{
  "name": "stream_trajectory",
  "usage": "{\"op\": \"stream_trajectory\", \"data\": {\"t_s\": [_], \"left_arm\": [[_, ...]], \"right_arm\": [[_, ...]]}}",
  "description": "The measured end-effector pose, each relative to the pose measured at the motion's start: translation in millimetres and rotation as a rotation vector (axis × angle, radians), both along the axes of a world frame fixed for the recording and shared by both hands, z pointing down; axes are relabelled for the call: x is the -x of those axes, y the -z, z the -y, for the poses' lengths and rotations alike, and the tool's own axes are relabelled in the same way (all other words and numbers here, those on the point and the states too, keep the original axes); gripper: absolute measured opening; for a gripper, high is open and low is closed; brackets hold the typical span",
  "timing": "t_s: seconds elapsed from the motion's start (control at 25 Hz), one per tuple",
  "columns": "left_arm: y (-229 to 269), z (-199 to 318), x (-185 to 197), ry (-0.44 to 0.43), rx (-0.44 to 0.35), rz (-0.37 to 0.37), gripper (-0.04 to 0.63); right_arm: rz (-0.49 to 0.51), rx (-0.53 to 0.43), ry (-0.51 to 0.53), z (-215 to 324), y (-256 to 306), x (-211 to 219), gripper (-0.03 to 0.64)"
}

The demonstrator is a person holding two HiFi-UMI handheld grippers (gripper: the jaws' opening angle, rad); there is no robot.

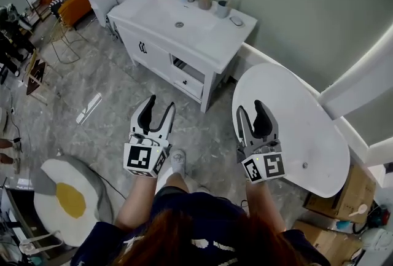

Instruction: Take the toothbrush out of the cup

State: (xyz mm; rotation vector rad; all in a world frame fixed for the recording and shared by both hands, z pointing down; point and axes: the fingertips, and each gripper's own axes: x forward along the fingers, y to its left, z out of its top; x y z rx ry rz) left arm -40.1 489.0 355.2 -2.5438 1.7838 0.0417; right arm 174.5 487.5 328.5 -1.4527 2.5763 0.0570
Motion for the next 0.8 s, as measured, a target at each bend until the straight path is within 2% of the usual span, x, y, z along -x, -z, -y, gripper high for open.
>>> {"op": "stream_trajectory", "data": {"t_s": [0.16,0.48,0.8], "left_arm": [[9.0,61.4,32.4,-0.008,-0.025,-0.008,0.225],[21.4,181.9,97.6,-0.057,-0.043,-0.002,0.229],[7.3,251.2,132.2,-0.092,-0.02,-0.017,0.229]], "right_arm": [[-0.002,-0.004,0.002,53.4,4.5,30.7,0.213],[0.006,-0.01,-0.089,158.0,11.2,75.9,0.215],[-0.007,0.023,-0.142,213.2,-1.6,103.4,0.214]]}}
